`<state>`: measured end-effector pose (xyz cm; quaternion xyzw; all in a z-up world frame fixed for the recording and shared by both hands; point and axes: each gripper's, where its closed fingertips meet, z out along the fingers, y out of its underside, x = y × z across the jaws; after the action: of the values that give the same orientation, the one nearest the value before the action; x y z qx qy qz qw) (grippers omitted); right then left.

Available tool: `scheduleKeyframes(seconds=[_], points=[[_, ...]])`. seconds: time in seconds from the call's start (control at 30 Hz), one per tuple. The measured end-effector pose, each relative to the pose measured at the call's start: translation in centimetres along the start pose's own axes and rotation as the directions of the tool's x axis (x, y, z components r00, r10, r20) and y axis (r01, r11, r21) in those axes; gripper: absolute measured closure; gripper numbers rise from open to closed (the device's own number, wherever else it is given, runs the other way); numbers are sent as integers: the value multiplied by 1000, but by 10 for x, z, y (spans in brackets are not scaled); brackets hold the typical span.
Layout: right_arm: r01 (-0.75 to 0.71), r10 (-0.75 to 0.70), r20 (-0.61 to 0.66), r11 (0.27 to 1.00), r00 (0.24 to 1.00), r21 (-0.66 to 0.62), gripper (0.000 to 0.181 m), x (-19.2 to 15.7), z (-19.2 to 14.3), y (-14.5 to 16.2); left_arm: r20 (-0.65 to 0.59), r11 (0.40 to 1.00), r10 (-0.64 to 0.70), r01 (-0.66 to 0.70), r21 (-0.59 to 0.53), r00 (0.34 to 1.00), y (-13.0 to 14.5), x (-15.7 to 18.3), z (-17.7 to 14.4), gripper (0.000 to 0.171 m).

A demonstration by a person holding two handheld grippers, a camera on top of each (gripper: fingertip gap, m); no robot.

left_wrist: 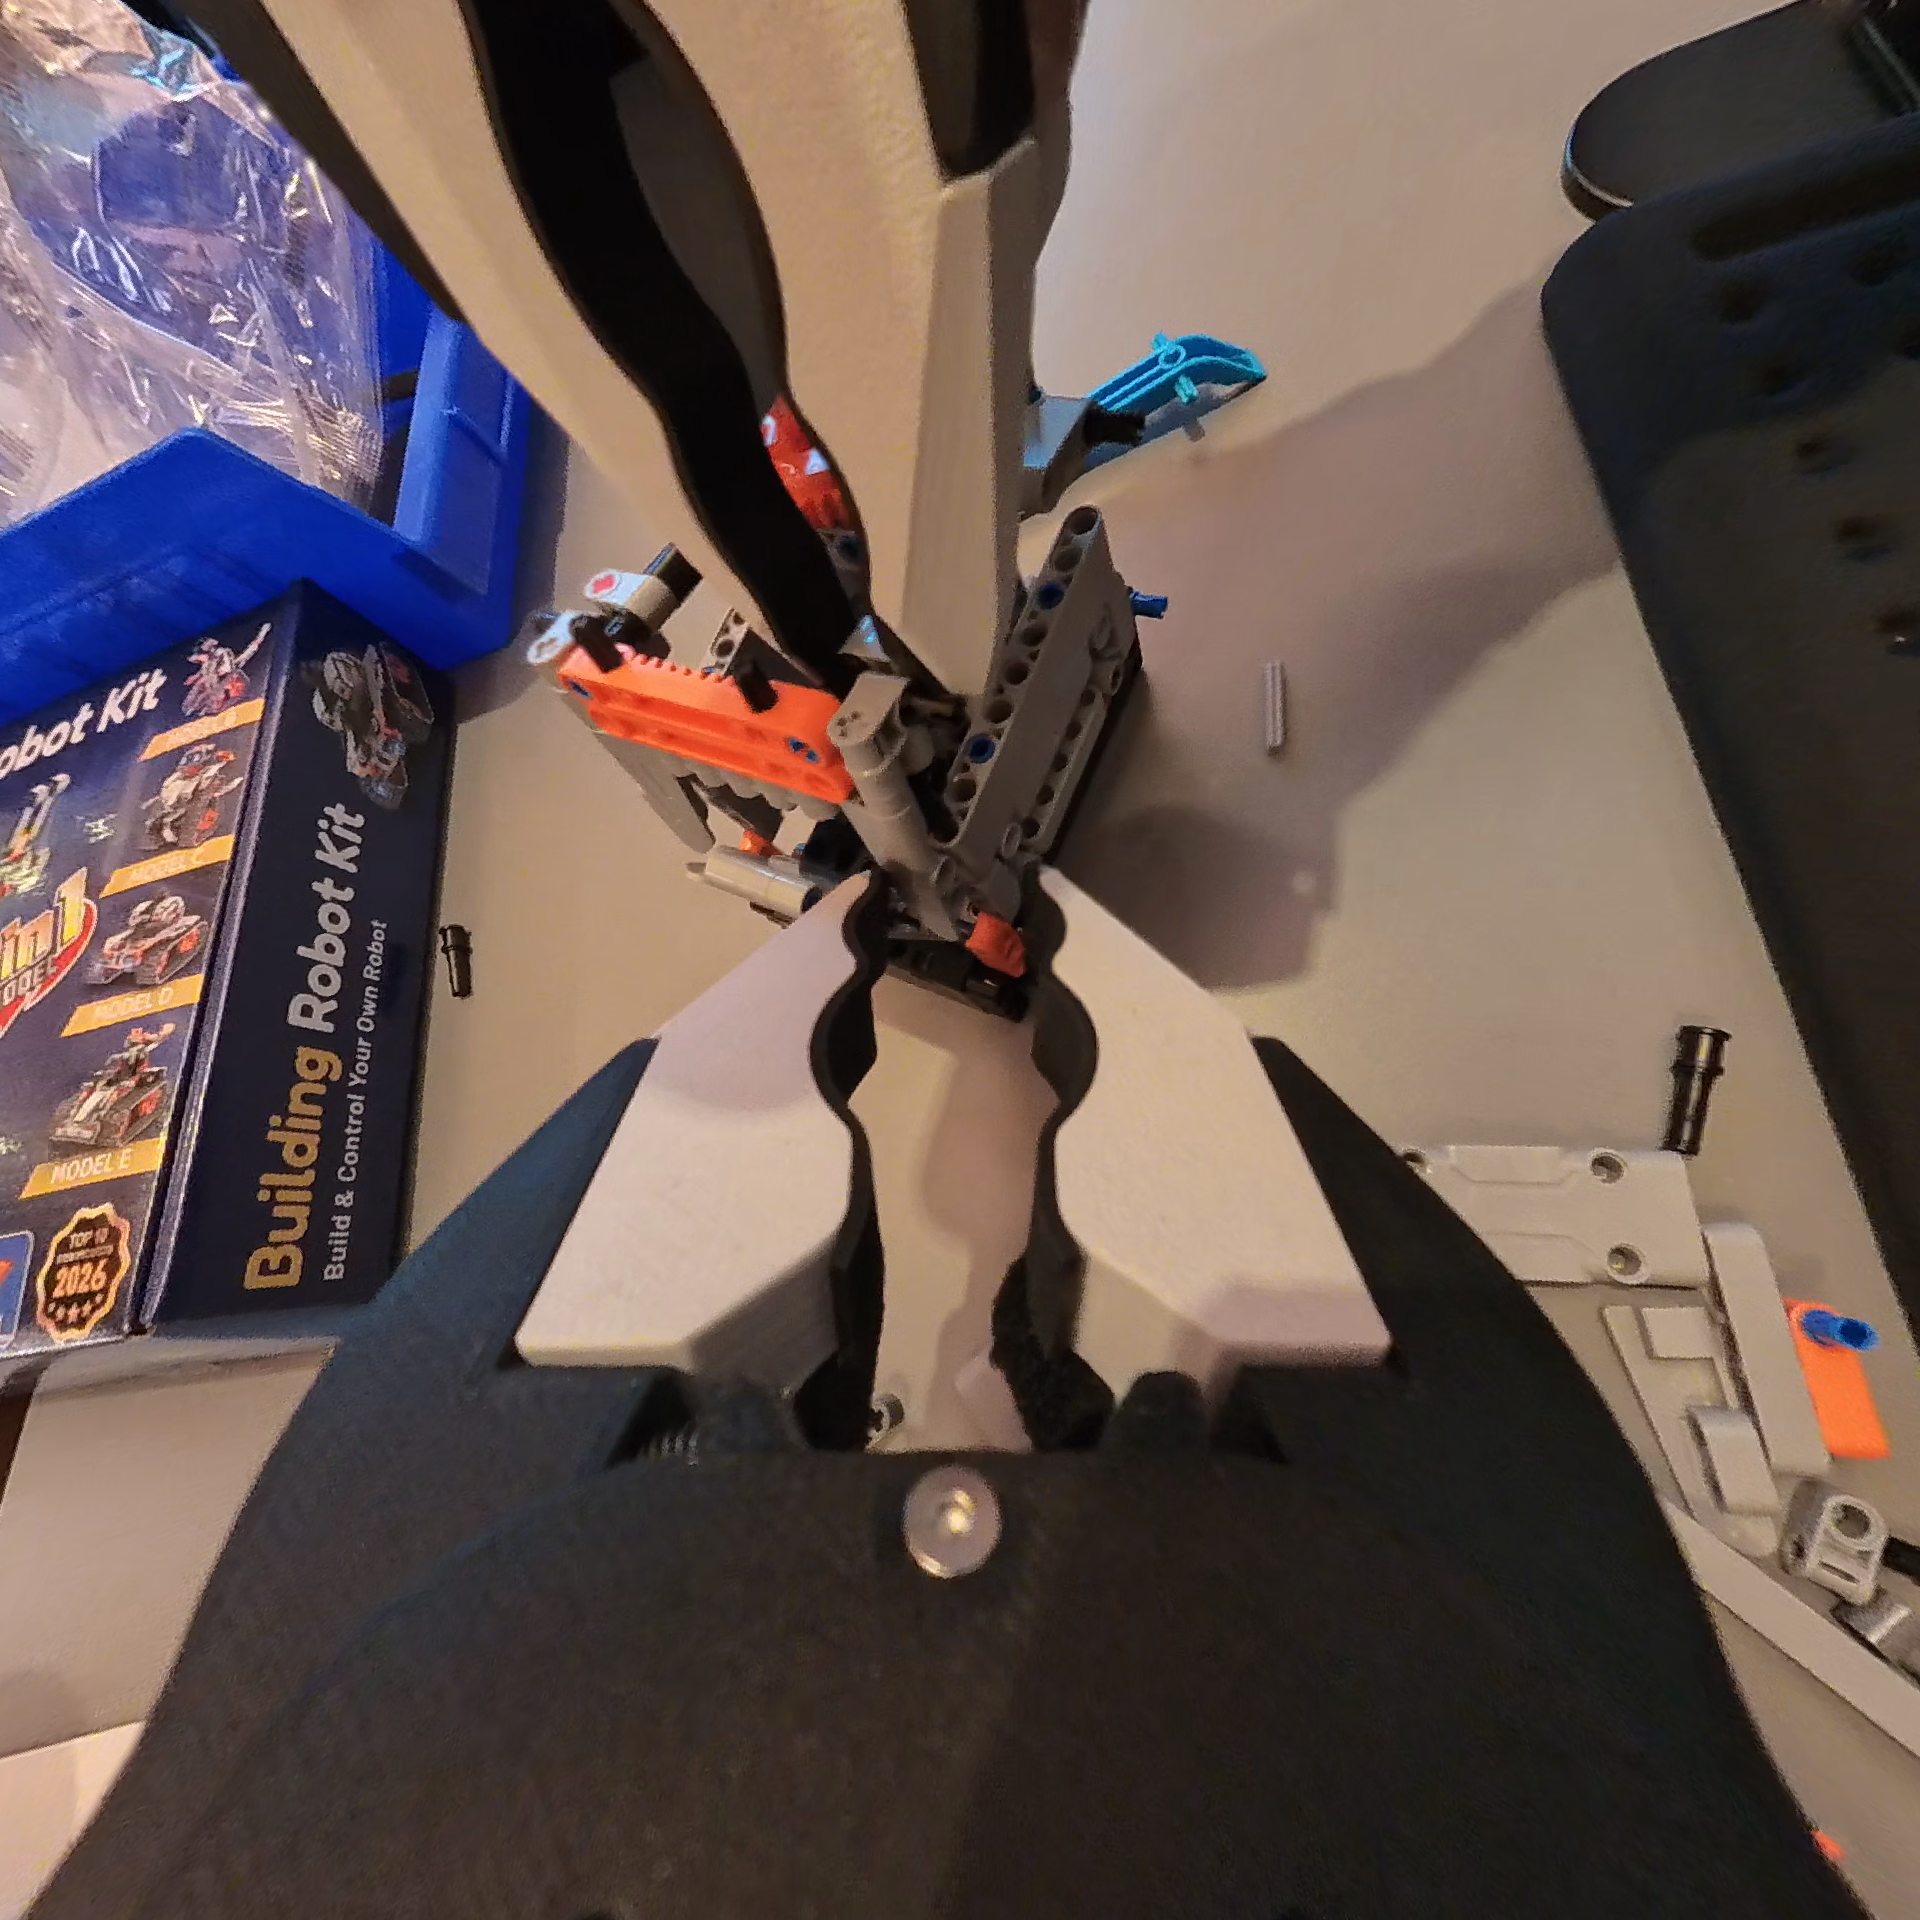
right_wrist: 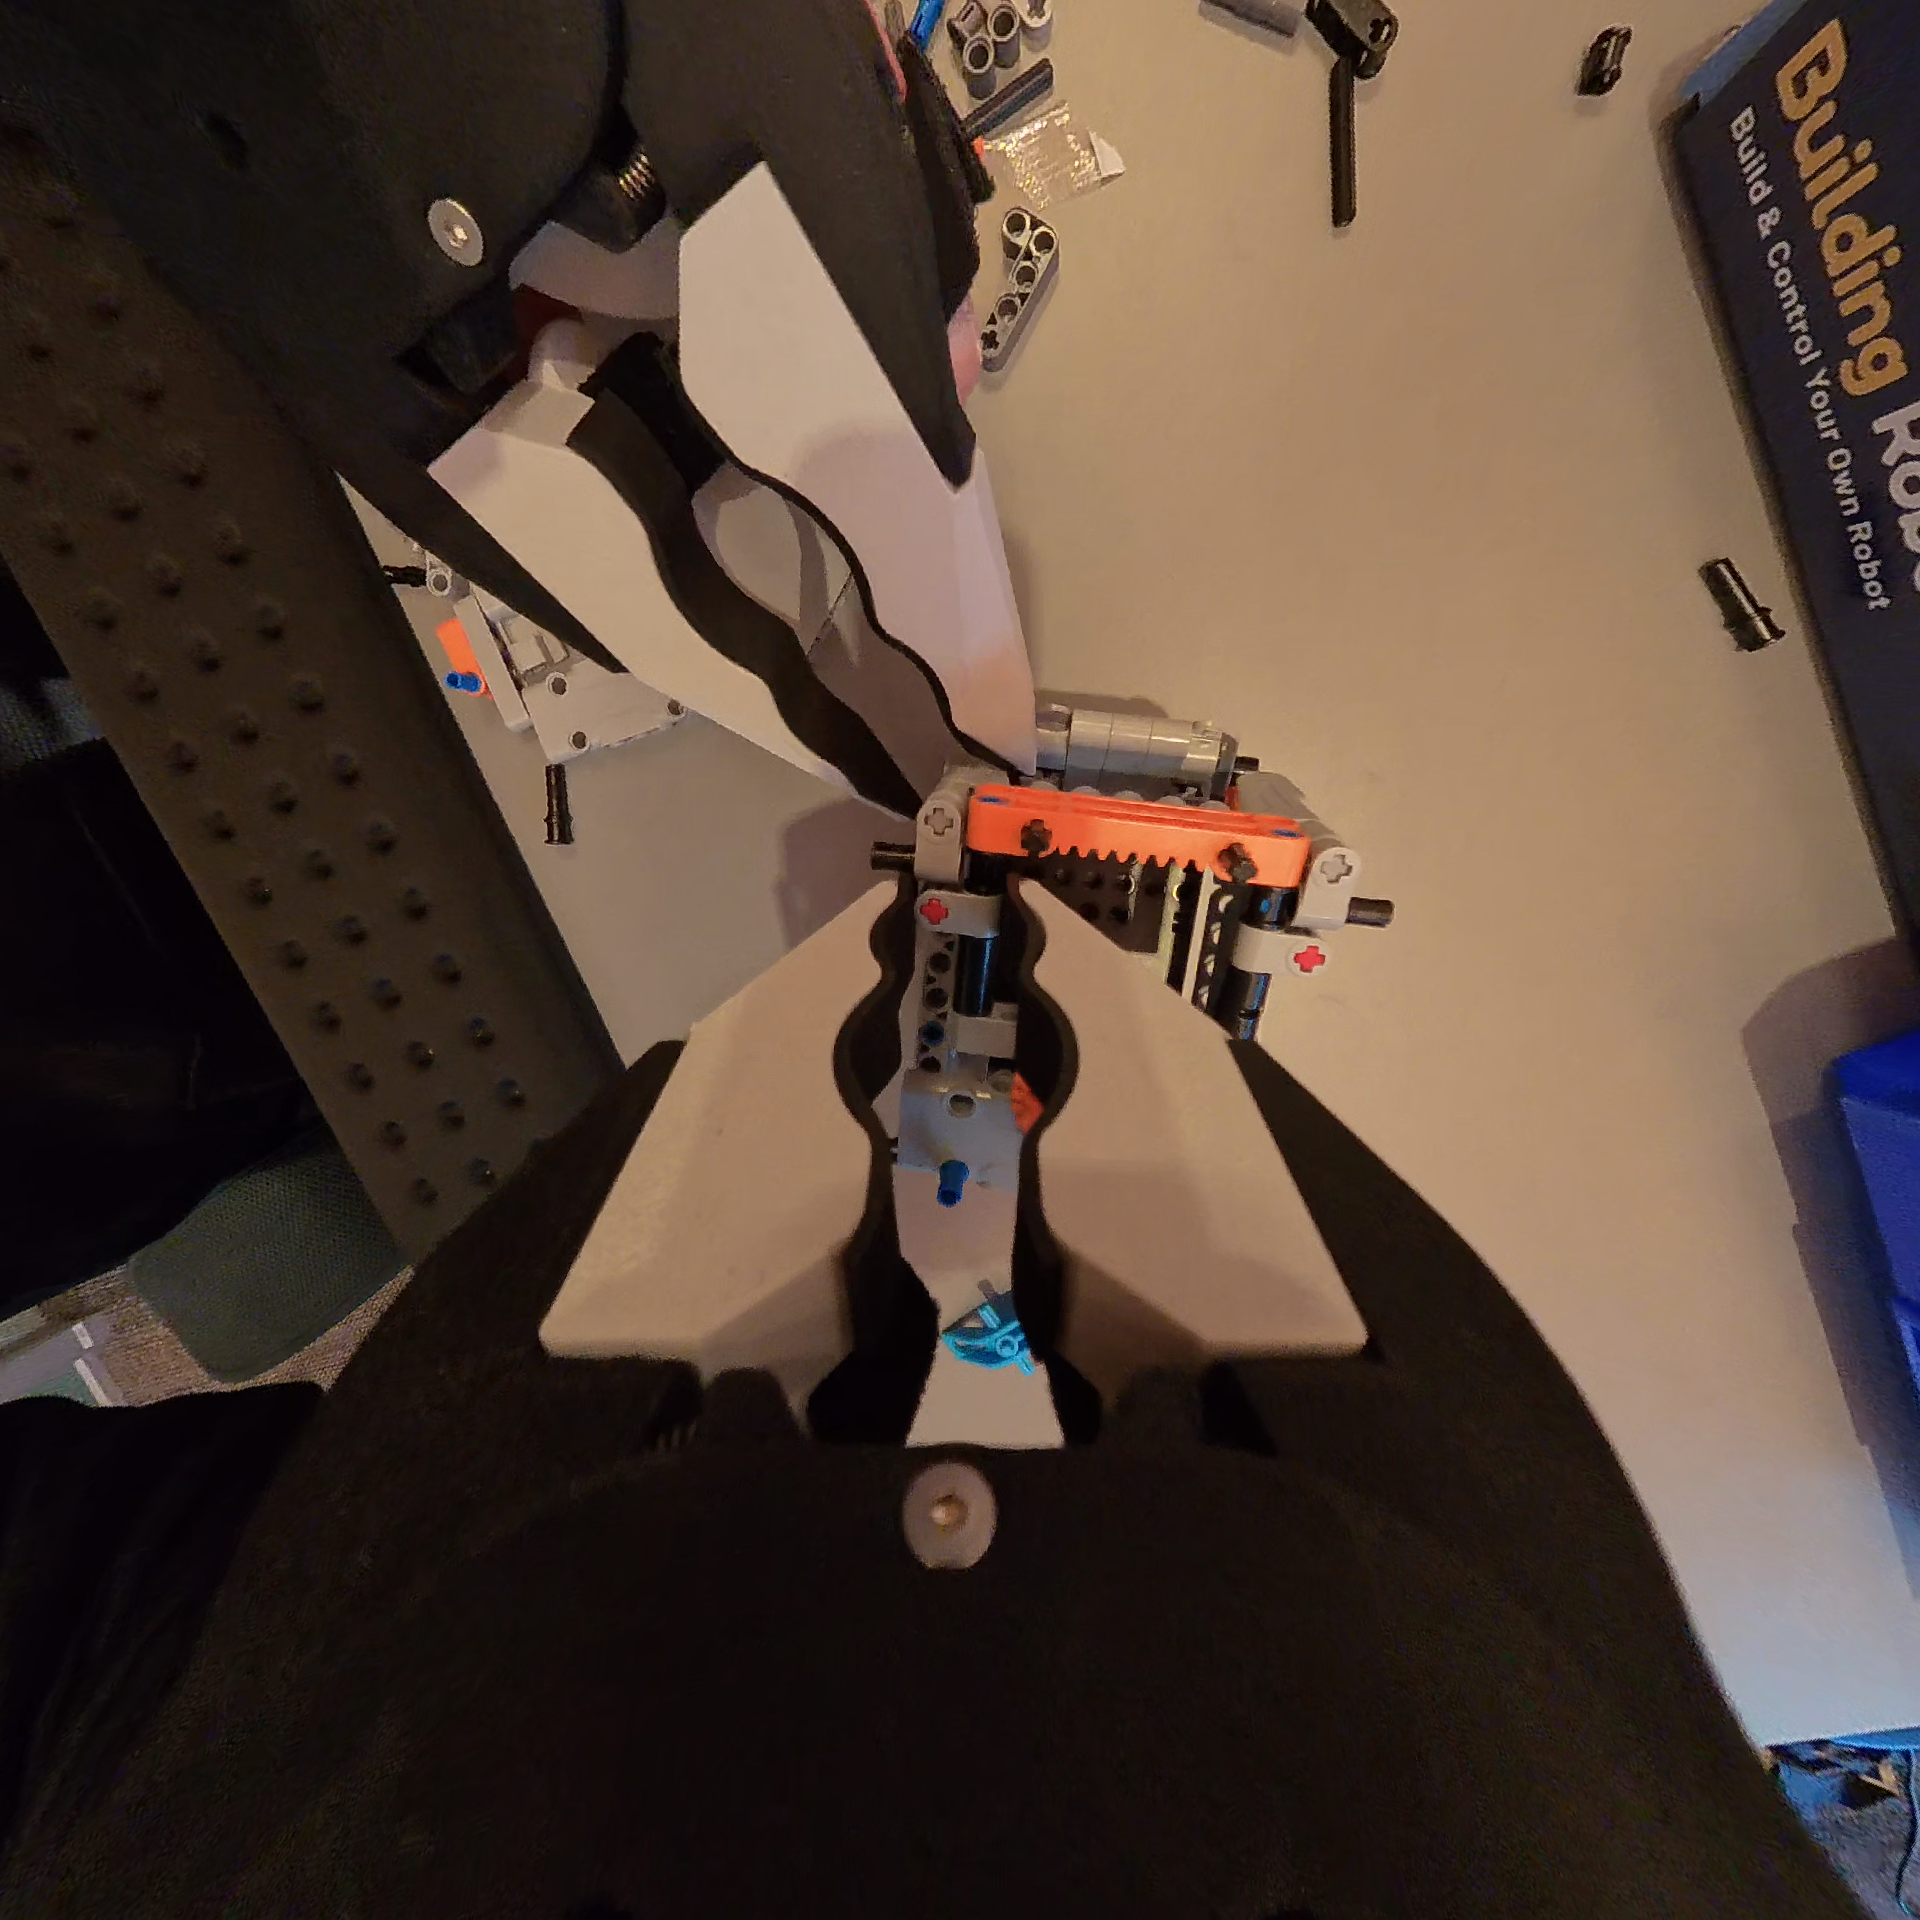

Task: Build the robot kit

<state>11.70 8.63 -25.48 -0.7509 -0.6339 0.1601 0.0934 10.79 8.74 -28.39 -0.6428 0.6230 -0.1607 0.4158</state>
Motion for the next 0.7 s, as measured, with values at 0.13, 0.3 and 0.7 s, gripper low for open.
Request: scheduleKeyframes(seconds=[0.13,0.3,0.7], points=[[3,-3,8,1000,1000,8,167,-3,0,0,-15,1000,-24,24,6,1000,-1,1,2,157],[-3,3,8,1000,1000,16,167,-4,0,2,-43,998,-52,53,16,998,-3,3,5,159],[-22,21,15,999,1000,45,167,-1,-1,4,-105,997,-76,78,15,992,-6,3,11,161]])
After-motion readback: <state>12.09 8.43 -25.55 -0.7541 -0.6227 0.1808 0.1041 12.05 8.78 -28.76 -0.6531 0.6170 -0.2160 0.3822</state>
